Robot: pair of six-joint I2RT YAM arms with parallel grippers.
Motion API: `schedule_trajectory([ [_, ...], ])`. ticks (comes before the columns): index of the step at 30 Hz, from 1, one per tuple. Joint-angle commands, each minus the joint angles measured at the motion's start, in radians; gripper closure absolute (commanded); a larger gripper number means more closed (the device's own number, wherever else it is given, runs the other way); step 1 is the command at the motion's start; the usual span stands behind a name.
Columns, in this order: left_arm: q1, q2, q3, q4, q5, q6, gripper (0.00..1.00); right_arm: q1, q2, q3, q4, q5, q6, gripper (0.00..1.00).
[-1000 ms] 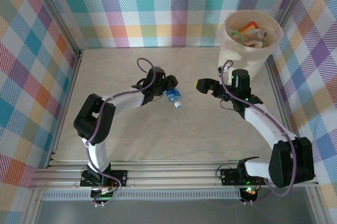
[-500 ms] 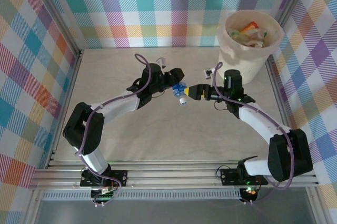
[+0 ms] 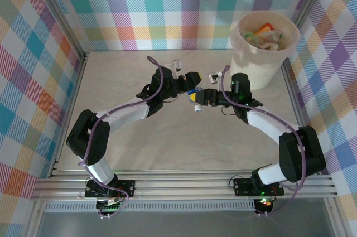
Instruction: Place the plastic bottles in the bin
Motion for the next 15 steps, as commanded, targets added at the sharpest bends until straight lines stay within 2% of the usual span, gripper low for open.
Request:
schedule_trajectory([
  [1,-0.010,-0.025,-0.007,0.065,0.026,0.003,0.46,0.010,0.020,0.041,0.050,-0.015,0.033,0.09],
  [5,-0.011,-0.022,-0.007,0.061,0.026,-0.001,0.46,0.010,0.015,0.037,0.048,0.000,0.017,0.28],
  [11,-0.010,-0.025,-0.008,0.053,0.023,-0.003,0.46,0.011,-0.006,0.040,0.019,0.007,-0.011,0.46],
  [12,-0.010,-0.026,-0.008,0.052,0.023,-0.003,0.44,0.010,-0.010,0.039,0.006,0.016,-0.019,0.48],
  [15,-0.010,-0.037,-0.006,0.029,0.008,0.009,0.30,0.009,-0.024,0.040,-0.046,0.053,-0.051,0.51],
])
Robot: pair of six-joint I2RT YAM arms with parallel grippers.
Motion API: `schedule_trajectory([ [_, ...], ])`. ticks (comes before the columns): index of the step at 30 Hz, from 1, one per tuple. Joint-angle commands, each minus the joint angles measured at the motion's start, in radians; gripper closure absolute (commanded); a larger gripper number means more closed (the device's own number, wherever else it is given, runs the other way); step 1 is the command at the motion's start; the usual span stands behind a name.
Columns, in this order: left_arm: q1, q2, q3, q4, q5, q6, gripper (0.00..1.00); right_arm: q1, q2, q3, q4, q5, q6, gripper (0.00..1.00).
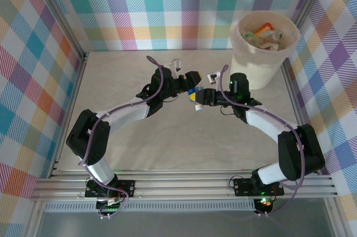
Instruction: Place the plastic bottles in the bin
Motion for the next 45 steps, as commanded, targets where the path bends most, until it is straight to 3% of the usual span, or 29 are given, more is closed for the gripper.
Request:
schedule_trajectory([
  [1,-0.012,-0.048,-0.001,-0.001,0.001,0.009,0.25,0.005,-0.033,0.036,-0.064,0.066,-0.083,0.52],
  [3,-0.011,-0.070,0.008,-0.037,-0.006,0.024,0.17,0.005,-0.036,0.053,-0.137,0.125,-0.120,0.53],
  [13,-0.012,-0.267,-0.035,-0.175,-0.106,0.151,0.00,-0.004,-0.046,0.140,-0.389,0.389,-0.303,0.56],
  [18,-0.012,-0.409,-0.090,-0.265,-0.231,0.223,0.00,-0.027,-0.060,0.252,-0.524,0.506,-0.422,0.56],
  [22,-0.012,-0.511,-0.134,-0.384,-0.440,0.257,0.00,-0.086,-0.078,0.382,-0.604,0.579,-0.499,0.56],
  [34,-0.009,-0.739,-0.271,-0.637,-0.892,0.186,0.00,-0.336,0.067,0.797,-0.742,0.655,-0.555,0.54],
  [40,0.001,-0.872,-0.354,-0.675,-0.992,0.138,0.00,-0.432,0.204,0.989,-0.797,0.670,-0.545,0.52],
  [45,0.017,-0.949,-0.387,-0.720,-0.995,0.137,0.00,-0.467,0.360,1.224,-0.932,0.723,-0.508,0.50],
])
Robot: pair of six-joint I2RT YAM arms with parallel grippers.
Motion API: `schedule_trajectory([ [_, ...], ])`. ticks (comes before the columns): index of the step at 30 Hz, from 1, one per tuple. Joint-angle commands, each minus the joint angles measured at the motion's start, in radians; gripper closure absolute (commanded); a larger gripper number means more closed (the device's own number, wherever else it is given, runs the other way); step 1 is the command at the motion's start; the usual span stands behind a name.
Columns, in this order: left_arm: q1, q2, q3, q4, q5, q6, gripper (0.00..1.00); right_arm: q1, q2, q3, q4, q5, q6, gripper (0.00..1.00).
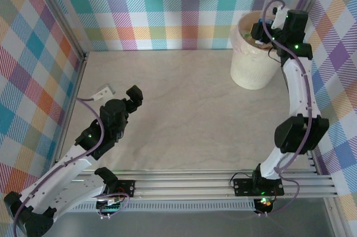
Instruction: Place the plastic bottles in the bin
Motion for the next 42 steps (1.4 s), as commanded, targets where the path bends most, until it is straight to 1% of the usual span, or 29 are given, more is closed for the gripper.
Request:
schedule_trajectory([
  [1,0.013,-0.038,-0.014,-0.066,-0.053,-0.018,0.00,-0.015,0.074,0.140,-0.109,0.048,0.037,0.49],
  [5,0.021,-0.048,-0.015,-0.086,-0.050,-0.021,0.00,-0.020,0.202,0.321,-0.179,0.071,0.136,0.48],
  [8,0.024,-0.038,-0.012,-0.088,-0.030,-0.020,0.00,-0.020,0.327,0.510,-0.261,0.070,0.243,0.46],
  [11,0.028,-0.014,-0.004,-0.089,-0.006,-0.015,0.00,-0.020,0.423,0.651,-0.297,0.038,0.356,0.40],
  [15,0.034,0.028,0.020,-0.098,0.020,-0.014,0.00,-0.021,0.461,0.674,-0.249,0.032,0.484,0.29],
  [17,0.037,0.046,0.031,-0.104,0.029,-0.011,0.00,-0.022,0.464,0.675,-0.222,0.029,0.526,0.17],
  [20,0.044,0.058,0.038,-0.110,0.040,-0.011,0.00,-0.021,0.445,0.677,-0.211,0.023,0.542,0.06],
  [22,0.047,0.060,0.035,-0.109,0.047,-0.014,0.00,-0.021,0.419,0.675,-0.229,0.036,0.527,0.00],
  [24,0.052,0.064,0.029,-0.101,0.059,-0.015,0.00,-0.021,0.382,0.656,-0.244,0.041,0.502,0.00],
  [27,0.060,0.070,0.023,-0.098,0.067,-0.013,0.00,-0.020,0.301,0.574,-0.232,0.035,0.464,0.00],
  [30,0.076,0.084,0.012,-0.097,0.037,-0.005,0.00,-0.022,0.183,0.430,-0.183,0.019,0.421,0.00],
  [33,0.116,0.113,-0.001,-0.100,-0.003,0.013,0.00,-0.021,0.031,0.205,-0.074,-0.018,0.382,0.00],
  [36,0.183,0.149,-0.002,-0.092,0.015,0.058,0.00,-0.022,-0.136,-0.047,0.054,-0.058,0.330,0.00],
  [39,0.240,0.187,-0.001,-0.079,0.011,0.106,0.00,-0.022,-0.303,-0.308,0.172,-0.060,0.271,0.00],
  [42,0.277,0.213,-0.003,-0.064,-0.036,0.143,0.00,-0.021,-0.442,-0.524,0.256,-0.034,0.225,0.00],
])
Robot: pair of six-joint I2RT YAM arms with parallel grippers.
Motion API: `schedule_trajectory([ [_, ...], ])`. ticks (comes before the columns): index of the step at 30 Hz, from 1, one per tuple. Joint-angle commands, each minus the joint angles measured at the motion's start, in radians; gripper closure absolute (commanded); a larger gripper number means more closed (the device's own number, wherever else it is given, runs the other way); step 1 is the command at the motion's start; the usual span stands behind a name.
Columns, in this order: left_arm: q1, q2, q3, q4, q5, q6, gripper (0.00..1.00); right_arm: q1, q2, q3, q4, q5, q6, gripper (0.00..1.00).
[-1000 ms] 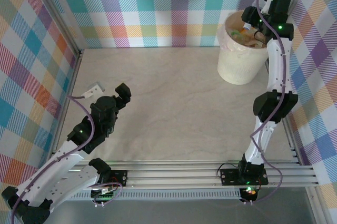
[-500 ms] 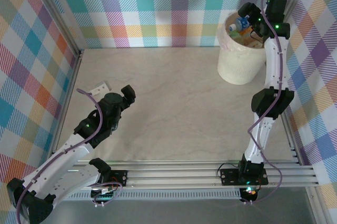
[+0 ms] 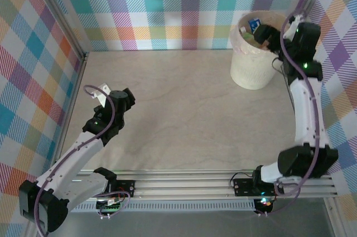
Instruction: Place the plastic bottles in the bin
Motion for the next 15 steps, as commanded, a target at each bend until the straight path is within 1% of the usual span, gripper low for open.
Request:
schedule_trajectory([
  [1,0.046,0.014,-0.005,0.035,-0.057,0.086,0.00,-0.004,-0.107,-0.192,0.154,0.009,-0.095,0.00],
  [4,0.086,0.026,-0.015,0.051,-0.073,0.133,0.00,-0.004,-0.200,-0.366,0.202,0.054,-0.121,0.00],
  [6,0.114,0.028,-0.035,0.051,-0.080,0.152,0.00,-0.004,-0.243,-0.472,0.234,0.106,-0.111,0.00],
  [8,0.143,0.013,-0.079,0.127,-0.061,0.166,0.00,-0.004,-0.273,-0.591,0.278,0.155,-0.104,0.00],
  [11,0.196,-0.004,-0.144,0.196,-0.031,0.169,0.00,-0.004,-0.277,-0.751,0.370,0.228,-0.120,0.00],
  [13,0.233,0.013,-0.169,0.225,-0.009,0.179,0.00,-0.004,-0.252,-0.845,0.446,0.244,-0.122,0.00],
  [15,0.247,0.048,-0.203,0.293,-0.004,0.232,0.00,-0.003,-0.211,-0.918,0.511,0.261,-0.133,0.01],
])
